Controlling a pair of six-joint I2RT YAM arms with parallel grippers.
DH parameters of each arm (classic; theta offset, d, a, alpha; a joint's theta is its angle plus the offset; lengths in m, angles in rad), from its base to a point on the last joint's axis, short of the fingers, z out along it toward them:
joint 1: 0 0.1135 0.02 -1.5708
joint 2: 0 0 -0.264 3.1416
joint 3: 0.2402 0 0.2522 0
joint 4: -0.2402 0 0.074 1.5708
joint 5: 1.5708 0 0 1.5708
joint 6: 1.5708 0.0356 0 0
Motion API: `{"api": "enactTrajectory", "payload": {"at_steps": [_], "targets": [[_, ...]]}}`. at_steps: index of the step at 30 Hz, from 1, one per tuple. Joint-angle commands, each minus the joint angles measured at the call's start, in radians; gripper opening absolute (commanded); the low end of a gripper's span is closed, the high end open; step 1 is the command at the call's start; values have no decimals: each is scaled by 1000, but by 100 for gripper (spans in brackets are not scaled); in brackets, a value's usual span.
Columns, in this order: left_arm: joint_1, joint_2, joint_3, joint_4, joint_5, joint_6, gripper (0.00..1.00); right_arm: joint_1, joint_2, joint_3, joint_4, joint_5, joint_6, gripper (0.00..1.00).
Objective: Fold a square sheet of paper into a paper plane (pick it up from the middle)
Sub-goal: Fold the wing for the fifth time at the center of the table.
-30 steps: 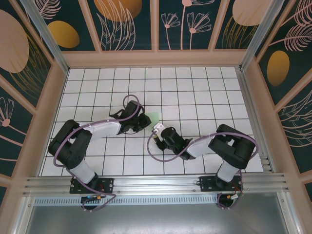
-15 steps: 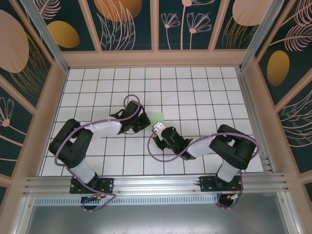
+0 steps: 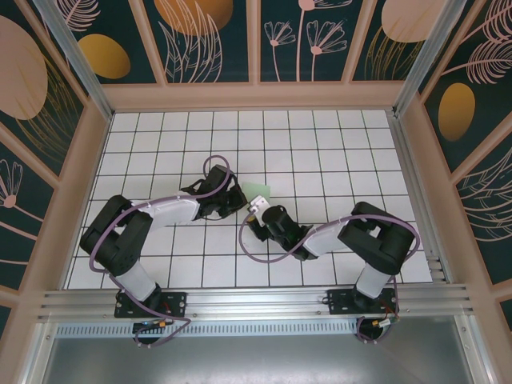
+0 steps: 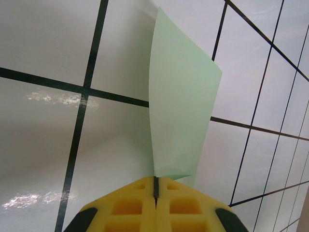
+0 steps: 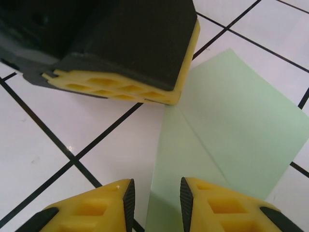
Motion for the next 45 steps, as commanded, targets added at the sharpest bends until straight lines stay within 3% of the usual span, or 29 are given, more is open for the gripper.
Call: {"api": "enactTrajectory", "payload": {"at_steps": [1, 7, 10, 12, 15, 21, 26, 31, 45], "targets": [[-4, -16, 13, -8, 18, -6, 0, -9, 21, 36, 48, 20, -14, 31], [-5, -29, 17, -7, 12, -8, 2, -14, 34, 34, 52, -7, -7, 15], [-5, -46, 25, -23, -22, -1, 11, -22, 11, 14, 66, -40, 8, 8], [-3, -61, 32, -35, -49, 9, 24, -33, -14, -2, 78, -84, 26, 5], [10, -82, 33, -46, -78, 23, 34, -53, -52, -29, 102, -165, 63, 1], [54, -143, -33, 19, -97, 29, 54, -94, -99, -82, 162, -313, 134, 0], [67, -197, -106, 91, -111, 55, 59, -135, -103, -100, 201, -396, 195, 0], [66, -211, -178, 199, -49, 91, 60, -179, -116, -121, 232, -476, 277, 0], [32, -144, -226, 396, 76, 133, 53, -318, -104, -169, 333, -646, 557, 0]]}}
